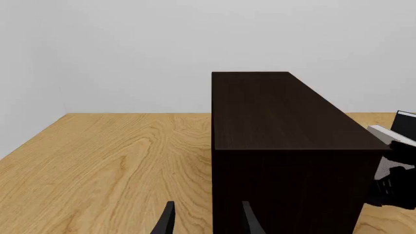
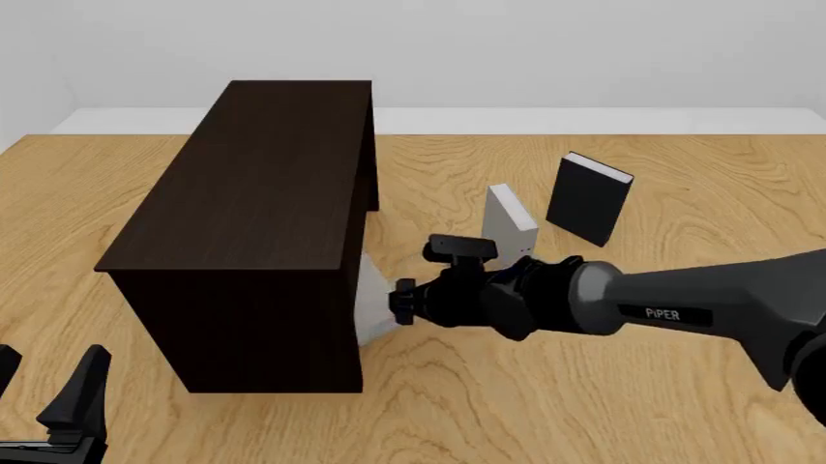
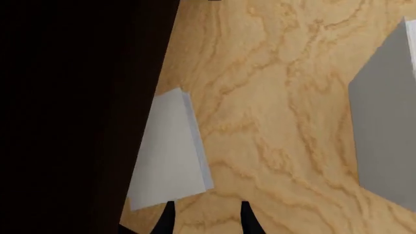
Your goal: Pick up the book on the right and place it under the cabinet shelf.
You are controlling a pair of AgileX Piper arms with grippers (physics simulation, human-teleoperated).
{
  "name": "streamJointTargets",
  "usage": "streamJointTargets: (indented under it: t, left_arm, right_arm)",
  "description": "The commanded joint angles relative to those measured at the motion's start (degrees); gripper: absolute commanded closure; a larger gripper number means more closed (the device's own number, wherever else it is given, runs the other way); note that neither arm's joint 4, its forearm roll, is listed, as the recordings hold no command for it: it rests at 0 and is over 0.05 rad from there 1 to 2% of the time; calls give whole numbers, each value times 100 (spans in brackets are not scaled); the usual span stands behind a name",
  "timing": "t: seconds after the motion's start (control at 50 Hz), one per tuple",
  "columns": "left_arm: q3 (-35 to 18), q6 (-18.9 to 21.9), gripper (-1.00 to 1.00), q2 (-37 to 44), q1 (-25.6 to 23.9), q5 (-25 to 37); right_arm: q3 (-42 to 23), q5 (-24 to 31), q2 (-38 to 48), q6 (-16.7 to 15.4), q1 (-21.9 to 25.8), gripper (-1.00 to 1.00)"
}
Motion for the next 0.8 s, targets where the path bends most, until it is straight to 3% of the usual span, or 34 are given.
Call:
streamJointTargets:
  t: [0.02,0.8]
  left_arm:
    - [16,1,-100,0,-2,-16]
    - [15,1,-100,0,-3,-17]
  right_arm:
    - [482,-497,-439,263,4,-100]
    - [978,-310,-2183,-254,-357,-100]
